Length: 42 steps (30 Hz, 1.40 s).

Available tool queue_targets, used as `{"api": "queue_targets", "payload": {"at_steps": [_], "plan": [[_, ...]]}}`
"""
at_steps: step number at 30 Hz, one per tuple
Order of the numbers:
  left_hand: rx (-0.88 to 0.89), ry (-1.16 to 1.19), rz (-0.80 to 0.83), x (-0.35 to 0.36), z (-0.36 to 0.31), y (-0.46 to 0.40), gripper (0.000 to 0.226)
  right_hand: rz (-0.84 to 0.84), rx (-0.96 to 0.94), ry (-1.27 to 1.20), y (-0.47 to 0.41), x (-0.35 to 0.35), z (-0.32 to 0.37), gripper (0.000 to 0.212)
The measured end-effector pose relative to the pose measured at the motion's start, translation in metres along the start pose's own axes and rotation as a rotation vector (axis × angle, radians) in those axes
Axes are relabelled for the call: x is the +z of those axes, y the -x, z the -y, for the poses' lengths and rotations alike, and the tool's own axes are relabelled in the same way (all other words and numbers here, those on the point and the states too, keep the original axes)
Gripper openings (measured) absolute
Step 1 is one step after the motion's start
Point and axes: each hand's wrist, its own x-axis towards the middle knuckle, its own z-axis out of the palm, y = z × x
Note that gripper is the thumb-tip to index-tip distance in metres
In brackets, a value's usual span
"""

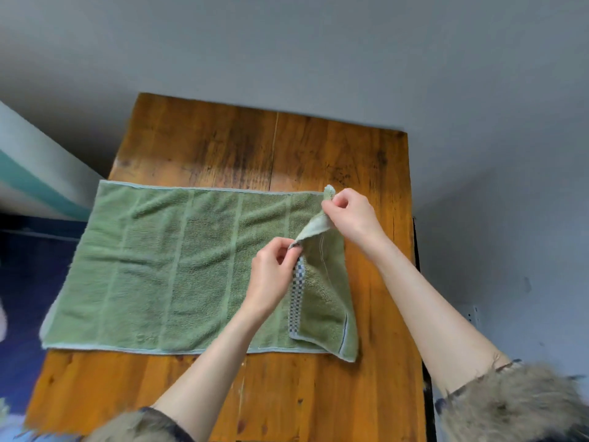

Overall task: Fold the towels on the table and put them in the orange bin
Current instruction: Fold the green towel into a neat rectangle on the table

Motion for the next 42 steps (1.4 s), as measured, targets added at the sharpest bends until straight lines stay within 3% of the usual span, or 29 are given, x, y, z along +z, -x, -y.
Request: {"api": "queue_targets", "payload": {"at_steps": [10,16,18,21,25,30,35,42], "plan": [[0.046,0.095,-0.264,-0.179,0.008,-0.001,0.011,0.134,-0.141,0.048,0.015,0.107,0.135,0.018],[0.034,0.047,-0.388,-0.245,0.041,-0.007,0.015,0.213,-0.128,-0.030,0.011,0.185,0.174,0.015],[-0.024,0.034,-0.394,-0.257,0.057,-0.013,0.005,0.262,-0.115,-0.052,0.007,0.206,0.170,0.012],[-0.180,-0.036,-0.365,-0.268,0.085,-0.018,0.035,0.278,-0.098,-0.005,0.003,0.228,0.150,0.032],[-0.282,-0.176,-0.255,-0.266,0.123,-0.009,0.055,0.239,-0.184,0.420,-0.004,0.234,0.101,0.055],[-0.222,-0.501,-0.138,-0.246,0.154,0.005,0.065,0.342,-0.160,0.827,-0.014,0.221,0.046,0.066],[-0.175,-0.634,-0.108,-0.239,0.156,-0.011,0.077,0.284,-0.170,0.855,-0.008,0.221,0.023,0.066],[-0.111,-0.595,-0.010,-0.227,0.139,-0.045,0.079,0.200,0.046,0.792,0.030,0.192,-0.014,0.066]]}}
